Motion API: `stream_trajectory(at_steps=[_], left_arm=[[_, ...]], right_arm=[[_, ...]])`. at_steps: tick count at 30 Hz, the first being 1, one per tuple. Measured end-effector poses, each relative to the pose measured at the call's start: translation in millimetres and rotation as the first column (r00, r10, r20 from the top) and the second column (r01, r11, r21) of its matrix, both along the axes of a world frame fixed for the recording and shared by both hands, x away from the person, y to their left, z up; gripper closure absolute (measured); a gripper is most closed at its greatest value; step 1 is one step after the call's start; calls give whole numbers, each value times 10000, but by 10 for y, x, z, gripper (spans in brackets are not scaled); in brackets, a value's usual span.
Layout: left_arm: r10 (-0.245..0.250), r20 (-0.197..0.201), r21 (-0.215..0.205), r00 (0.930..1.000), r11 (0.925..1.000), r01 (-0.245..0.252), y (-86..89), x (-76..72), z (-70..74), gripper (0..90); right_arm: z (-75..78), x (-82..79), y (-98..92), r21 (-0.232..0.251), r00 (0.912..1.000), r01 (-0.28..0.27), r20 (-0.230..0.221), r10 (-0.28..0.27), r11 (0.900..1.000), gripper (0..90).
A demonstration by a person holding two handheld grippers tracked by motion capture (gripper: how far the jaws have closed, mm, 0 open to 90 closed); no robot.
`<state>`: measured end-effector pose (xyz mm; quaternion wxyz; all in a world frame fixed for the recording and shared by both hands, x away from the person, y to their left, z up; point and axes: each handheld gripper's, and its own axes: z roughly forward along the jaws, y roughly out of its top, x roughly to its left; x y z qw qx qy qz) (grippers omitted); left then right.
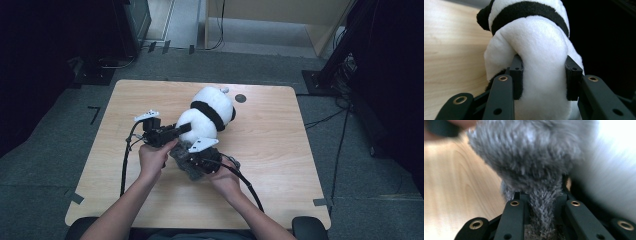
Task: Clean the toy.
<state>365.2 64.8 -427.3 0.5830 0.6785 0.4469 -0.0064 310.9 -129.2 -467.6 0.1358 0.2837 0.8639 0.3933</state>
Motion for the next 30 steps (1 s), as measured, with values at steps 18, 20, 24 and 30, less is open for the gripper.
stream_trajectory(at_steps=[18,20,24,30], left_arm=[[-27,34,289,10000,9996,26,53,19,-45,621],[35,46,236,10000,9997,-36,70,24,-49,620],[100,227,496,9997,9987,-111,71,13,-49,620],[186,217,483,9996,9986,-196,124,28,-52,620]], right_arm=[[19,222,-378,-214,9957,699,-599,-711,9973,768],[22,245,-437,-215,9934,887,-708,-900,9958,769],[27,293,-552,-381,9893,1345,-513,-1364,9902,770],[72,351,-747,-118,9783,1996,-548,-1999,9798,773]])
